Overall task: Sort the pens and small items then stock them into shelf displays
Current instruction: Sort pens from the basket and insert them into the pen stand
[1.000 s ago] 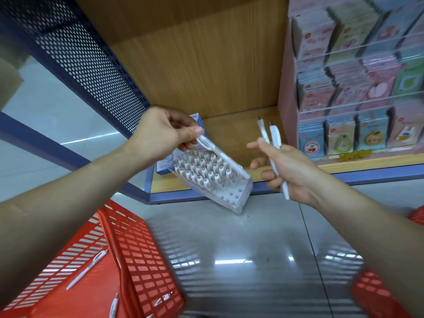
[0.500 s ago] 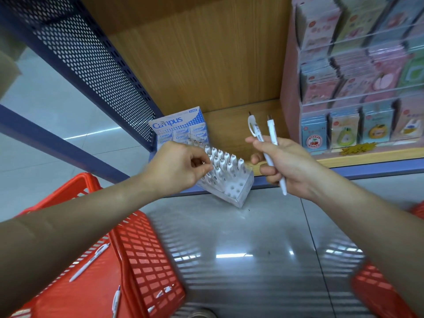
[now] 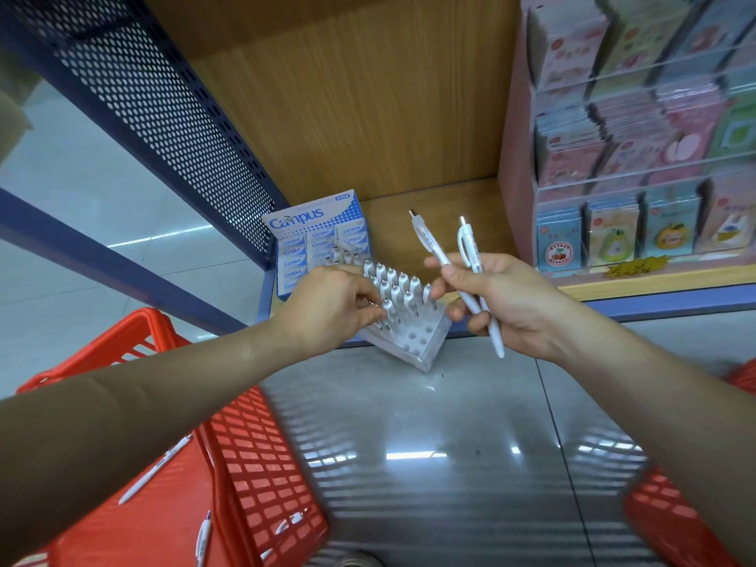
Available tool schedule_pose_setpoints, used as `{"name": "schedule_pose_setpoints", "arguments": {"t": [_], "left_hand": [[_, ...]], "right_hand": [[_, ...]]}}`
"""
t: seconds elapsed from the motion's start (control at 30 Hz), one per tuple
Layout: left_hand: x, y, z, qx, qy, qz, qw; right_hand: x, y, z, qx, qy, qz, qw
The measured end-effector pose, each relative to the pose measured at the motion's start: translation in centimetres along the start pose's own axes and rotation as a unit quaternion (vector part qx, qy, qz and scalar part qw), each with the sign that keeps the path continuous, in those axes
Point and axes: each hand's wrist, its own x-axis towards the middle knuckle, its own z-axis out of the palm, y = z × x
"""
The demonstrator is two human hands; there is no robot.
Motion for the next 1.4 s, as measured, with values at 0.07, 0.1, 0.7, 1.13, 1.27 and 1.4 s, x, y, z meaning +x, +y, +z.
{"name": "schedule_pose_setpoints", "arguments": {"t": [0.07, 0.1, 0.7, 1.13, 1.27, 1.4], "left_hand": [[0.2, 0.0, 0.3, 0.008, 0.003, 0.015, 1.0], [0.2, -0.1, 0.5, 0.01, 0.0, 0.022, 1.0], [2.4, 2.1, -4.7, -0.422, 0.027, -0.189, 0.886], [2.3, 1.8, -5.7, -0.452, 0.037, -0.208, 0.867], [2.1, 1.1, -6.5, -0.383, 0.034, -0.188, 0.904], [1.4, 1.2, -5.4, -0.243, 0.014, -0.137, 0.96]], "right_hand": [[-0.1, -0.1, 0.0, 0.005, 0.002, -0.001, 1.0], [-0.1, -0.1, 0.0, 0.01, 0.002, 0.0, 1.0], [0.0, 0.1, -0.1, -0.022, -0.03, -0.009, 0.999], [0.1, -0.2, -0.2, -0.038, 0.053, 0.039, 0.997], [0.7, -0.4, -0.9, 0.006, 0.146, 0.035, 0.989], [0.7, -0.1, -0.8, 0.022, 0.142, 0.038, 0.989]]}}
